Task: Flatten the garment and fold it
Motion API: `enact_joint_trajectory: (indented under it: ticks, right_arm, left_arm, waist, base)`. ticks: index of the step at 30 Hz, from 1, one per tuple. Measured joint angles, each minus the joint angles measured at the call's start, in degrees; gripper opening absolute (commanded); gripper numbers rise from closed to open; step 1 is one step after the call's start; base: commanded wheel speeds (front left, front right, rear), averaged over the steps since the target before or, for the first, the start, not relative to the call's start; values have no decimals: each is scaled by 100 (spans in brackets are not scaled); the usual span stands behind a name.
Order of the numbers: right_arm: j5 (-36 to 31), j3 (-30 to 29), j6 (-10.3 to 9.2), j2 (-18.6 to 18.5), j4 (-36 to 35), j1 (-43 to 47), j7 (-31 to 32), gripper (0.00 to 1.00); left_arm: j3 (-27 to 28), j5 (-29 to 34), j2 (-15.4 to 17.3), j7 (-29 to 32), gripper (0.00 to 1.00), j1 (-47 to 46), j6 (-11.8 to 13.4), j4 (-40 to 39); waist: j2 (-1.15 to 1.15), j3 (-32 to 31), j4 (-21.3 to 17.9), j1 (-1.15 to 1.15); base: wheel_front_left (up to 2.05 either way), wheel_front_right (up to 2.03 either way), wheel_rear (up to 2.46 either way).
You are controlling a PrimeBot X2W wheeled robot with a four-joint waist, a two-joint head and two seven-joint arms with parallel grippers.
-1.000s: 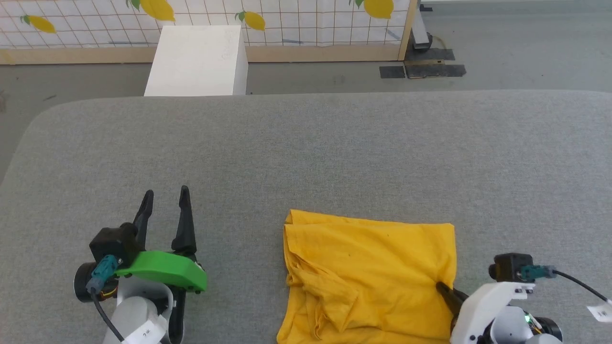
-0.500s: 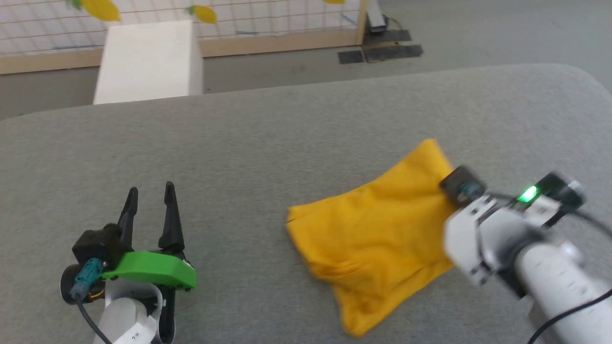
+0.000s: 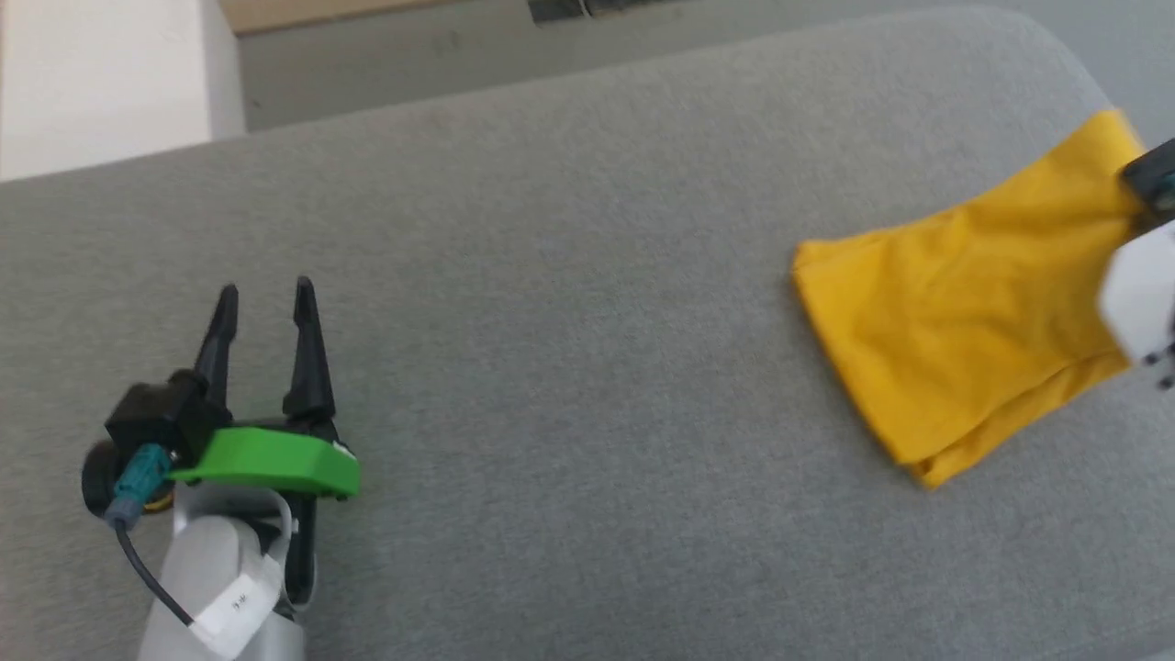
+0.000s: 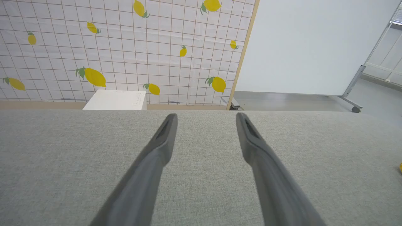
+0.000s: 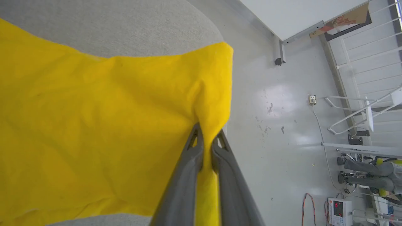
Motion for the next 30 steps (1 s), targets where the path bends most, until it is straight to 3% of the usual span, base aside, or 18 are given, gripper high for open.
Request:
enact_joint_trajectory:
  ticks: [7,16,17,18,19,26,30]
  right_arm:
    - [-550,-884,0,116,924,-417,-995,0]
    - [-1323,-2016,1,630,1767,-870,-1894,0]
    - [-1560,-2396,1,839,1975,-960,-1970,0]
    - [-1635,-2520,1,906,2022,-981,-1982,40]
    - [-1724,-2653,1,993,2063,-989,-1986,100]
    - [-1855,-3142,0,1245,2321,-965,-2442,100]
    - [-1504,-3084,0,1363,2327,-727,-2811,100]
  left_arm:
    - [-24,120,275,183,100,-219,-1,-303]
    - [-138,222,542,578,100,-354,-8,-804]
    - [-151,222,586,626,100,-360,-8,-869]
    - [-155,222,591,632,100,-359,-8,-869]
    - [-160,222,590,632,100,-358,-8,-861]
    - [-241,164,441,437,100,-225,-2,-516]
    - [-347,105,258,289,100,-23,8,-182]
  waist:
    - [0,550,-324,0]
    - [0,1238,-581,0]
    - [0,1386,-616,0]
    - [0,1410,-623,0]
    - [0,1412,-628,0]
    - [0,1112,-638,0]
    - [0,764,-600,0]
  base:
    - [0,0,0]
    - [0,0,0]
    - [0,0,0]
    - [0,0,0]
    - [0,0,0]
    - [0,0,0]
    - [0,0,0]
